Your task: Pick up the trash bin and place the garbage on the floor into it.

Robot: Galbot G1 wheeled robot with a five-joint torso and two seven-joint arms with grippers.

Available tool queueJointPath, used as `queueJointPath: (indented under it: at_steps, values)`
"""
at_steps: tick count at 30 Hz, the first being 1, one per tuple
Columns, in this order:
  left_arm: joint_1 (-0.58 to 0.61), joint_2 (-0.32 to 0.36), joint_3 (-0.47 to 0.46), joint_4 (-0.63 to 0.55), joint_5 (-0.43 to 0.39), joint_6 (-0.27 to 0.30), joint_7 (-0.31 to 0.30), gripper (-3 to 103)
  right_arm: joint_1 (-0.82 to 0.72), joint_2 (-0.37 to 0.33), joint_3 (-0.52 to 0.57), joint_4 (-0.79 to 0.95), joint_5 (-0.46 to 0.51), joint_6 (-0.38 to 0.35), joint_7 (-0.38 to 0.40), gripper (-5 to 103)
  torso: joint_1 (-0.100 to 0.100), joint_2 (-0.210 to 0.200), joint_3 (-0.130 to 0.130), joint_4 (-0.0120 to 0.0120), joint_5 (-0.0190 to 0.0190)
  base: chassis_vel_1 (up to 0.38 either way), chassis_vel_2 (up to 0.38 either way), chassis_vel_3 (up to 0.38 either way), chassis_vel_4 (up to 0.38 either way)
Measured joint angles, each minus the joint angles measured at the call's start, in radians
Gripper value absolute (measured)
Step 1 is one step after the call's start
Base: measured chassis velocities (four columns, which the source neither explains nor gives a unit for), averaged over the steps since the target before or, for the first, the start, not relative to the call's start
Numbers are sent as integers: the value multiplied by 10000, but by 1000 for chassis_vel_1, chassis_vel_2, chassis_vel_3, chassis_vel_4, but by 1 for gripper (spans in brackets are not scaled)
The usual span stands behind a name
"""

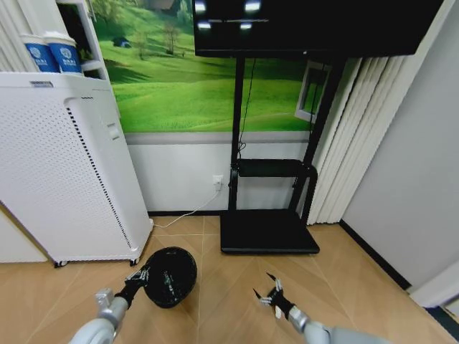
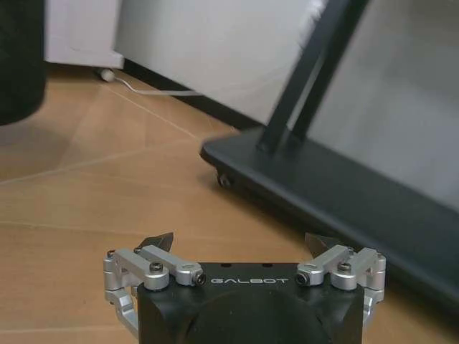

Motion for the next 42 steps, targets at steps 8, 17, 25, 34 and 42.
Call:
queueJointPath:
  at_steps: [8, 17, 25, 34, 42]
  values:
    - [294, -111, -240, -52, 69, -130, 274, 7, -200, 433, -314, -225, 2091, -319, 43, 100, 0, 0, 1, 1, 0, 0, 0, 0, 0]
    - [391, -187, -310, 37, 127, -202, 386, 7, -33, 1010, -584, -1009, 2940, -695, 26, 100, 1, 0, 1, 2, 0, 0, 0, 0, 0]
    - [400, -200, -317, -70, 123, -228, 392, 7, 42, 1341, -695, -1939, 3406, -852, -171, 100, 2, 0, 1, 0, 0, 0, 0, 0, 0]
    - [382, -188, -270, -425, 92, -230, 384, 7, -93, 1562, -767, -2885, 3521, -1172, -451, 85, 1, 0, 1, 0, 0, 0, 0, 0, 0]
    - [394, -168, -251, -499, 32, -232, 470, 7, -215, 1695, -817, -3147, 3485, -1102, -559, 52, 1, 0, 1, 1, -2, 0, 0, 0, 0]
